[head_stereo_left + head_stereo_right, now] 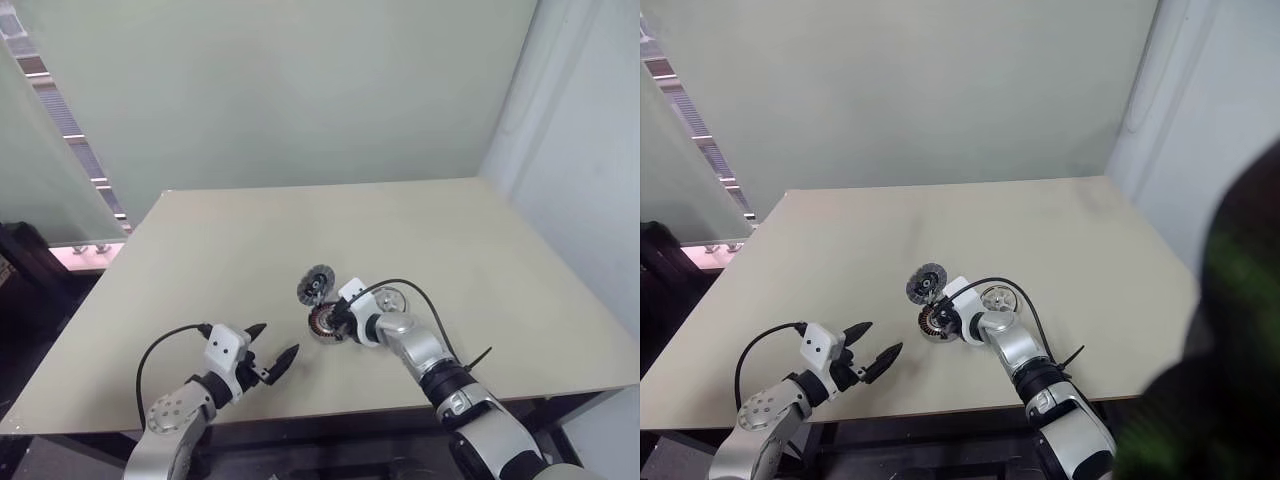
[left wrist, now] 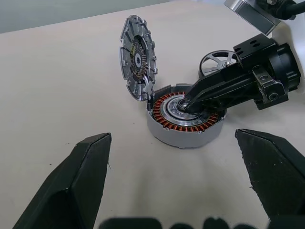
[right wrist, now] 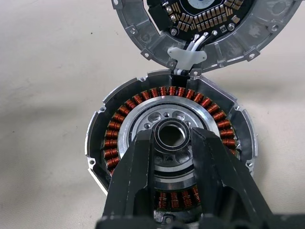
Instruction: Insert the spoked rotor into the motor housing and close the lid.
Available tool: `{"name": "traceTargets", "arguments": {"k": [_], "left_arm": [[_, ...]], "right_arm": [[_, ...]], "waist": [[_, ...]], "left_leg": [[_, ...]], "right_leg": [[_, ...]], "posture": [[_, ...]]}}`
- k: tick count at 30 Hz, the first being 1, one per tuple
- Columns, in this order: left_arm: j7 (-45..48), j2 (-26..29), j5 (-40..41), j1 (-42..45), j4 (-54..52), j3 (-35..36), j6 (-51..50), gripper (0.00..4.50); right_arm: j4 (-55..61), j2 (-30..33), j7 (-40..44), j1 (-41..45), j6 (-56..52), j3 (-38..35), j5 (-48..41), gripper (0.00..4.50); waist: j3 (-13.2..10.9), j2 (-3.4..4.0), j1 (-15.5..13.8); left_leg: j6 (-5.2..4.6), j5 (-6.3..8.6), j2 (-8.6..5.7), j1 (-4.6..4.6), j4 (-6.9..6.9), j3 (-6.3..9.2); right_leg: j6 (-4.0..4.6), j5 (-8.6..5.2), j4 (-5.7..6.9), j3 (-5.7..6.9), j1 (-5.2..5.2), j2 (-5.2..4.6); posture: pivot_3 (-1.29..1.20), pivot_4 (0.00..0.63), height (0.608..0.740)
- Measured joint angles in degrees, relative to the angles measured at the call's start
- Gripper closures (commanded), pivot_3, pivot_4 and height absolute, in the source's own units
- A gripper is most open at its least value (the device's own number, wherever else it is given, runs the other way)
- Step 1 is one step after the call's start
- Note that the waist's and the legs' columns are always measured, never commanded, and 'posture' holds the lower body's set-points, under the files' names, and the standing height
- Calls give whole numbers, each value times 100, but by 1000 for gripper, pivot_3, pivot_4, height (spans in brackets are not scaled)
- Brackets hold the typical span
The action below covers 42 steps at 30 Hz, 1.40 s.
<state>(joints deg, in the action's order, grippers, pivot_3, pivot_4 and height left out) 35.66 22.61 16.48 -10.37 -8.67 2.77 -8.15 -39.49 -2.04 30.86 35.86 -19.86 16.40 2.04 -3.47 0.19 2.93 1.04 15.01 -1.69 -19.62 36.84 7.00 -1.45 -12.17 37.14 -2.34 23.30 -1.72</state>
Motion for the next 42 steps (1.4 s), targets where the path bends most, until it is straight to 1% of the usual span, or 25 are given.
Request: {"name": "traceTargets", "arguments": {"k": [30,37,42], "left_arm": [[-15,0,-4,-6,0,1,0,0],[-8,4,-2,0,0,3,0,0],[-1,9,3,1,0,10,-1,0]], "right_arm": [[-48,-94,1,2,35,1,52,3697],[-64,-157,14,-1,45,25,54,3697],[-75,-159,18,-2,63,26,54,3697]], "waist": [[0,0,34],[0,0,140],[0,0,142]], "left_leg": [[0,1,12,1,-1,-3],[0,1,15,0,-1,-3],[0,1,16,1,-1,-2]], "right_leg": [[0,0,0,0,3,11],[1,0,0,-1,3,13],[1,0,0,0,3,14]], "posture": [[0,0,740],[0,0,740],[0,0,740]]}}
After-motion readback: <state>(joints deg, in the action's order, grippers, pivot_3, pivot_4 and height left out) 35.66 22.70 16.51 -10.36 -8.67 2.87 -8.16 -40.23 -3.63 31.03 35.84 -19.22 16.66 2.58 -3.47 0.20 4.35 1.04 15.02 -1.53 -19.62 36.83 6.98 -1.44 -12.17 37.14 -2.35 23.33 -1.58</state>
